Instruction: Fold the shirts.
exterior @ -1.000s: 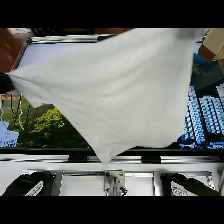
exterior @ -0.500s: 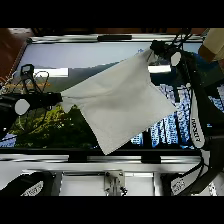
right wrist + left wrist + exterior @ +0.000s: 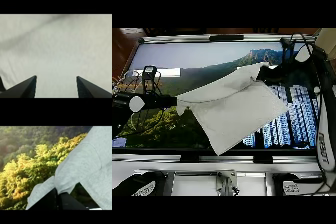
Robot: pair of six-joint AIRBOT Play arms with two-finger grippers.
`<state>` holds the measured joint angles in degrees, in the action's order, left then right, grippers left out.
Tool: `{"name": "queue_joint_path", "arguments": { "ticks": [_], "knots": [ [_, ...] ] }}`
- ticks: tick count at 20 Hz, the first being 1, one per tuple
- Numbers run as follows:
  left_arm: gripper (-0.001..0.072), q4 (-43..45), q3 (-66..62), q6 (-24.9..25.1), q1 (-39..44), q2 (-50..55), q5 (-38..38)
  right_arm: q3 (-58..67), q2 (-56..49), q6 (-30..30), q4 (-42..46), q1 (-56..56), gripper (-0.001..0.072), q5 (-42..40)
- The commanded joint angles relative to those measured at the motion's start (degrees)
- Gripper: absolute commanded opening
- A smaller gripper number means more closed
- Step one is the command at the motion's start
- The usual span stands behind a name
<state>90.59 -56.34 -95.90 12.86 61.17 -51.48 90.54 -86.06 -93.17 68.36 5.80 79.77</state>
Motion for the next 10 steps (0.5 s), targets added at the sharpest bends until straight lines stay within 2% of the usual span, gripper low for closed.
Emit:
{"name": "queue_joint_path", "arguments": {
  "ticks": [1,3,5,8,10],
  "knots": [
    [0.0032,-0.02,-0.48,2.89,-0.09,0.00,-5.01,-23.28,13.70,-4.02,-0.61,4.35,0.0630,6.29],
    [0.0032,-0.04,-0.46,2.89,-0.07,0.00,-5.60,-39.06,20.87,-11.34,-4.66,6.45,0.0630,-2.29],
    [0.0032,-0.04,-0.46,2.86,-0.07,0.00,-5.27,-49.35,25.07,-15.61,-8.55,11.06,0.0630,-10.88],
    [0.0032,-0.07,-0.46,2.89,-0.09,0.02,-5.11,-56.52,25.27,-24.35,-8.50,20.04,0.0631,-21.35],
    [0.0032,-0.07,-0.46,2.86,-0.09,0.02,-5.11,-57.09,22.99,-25.86,-11.21,25.24,0.0630,-27.32]
  ]
}}
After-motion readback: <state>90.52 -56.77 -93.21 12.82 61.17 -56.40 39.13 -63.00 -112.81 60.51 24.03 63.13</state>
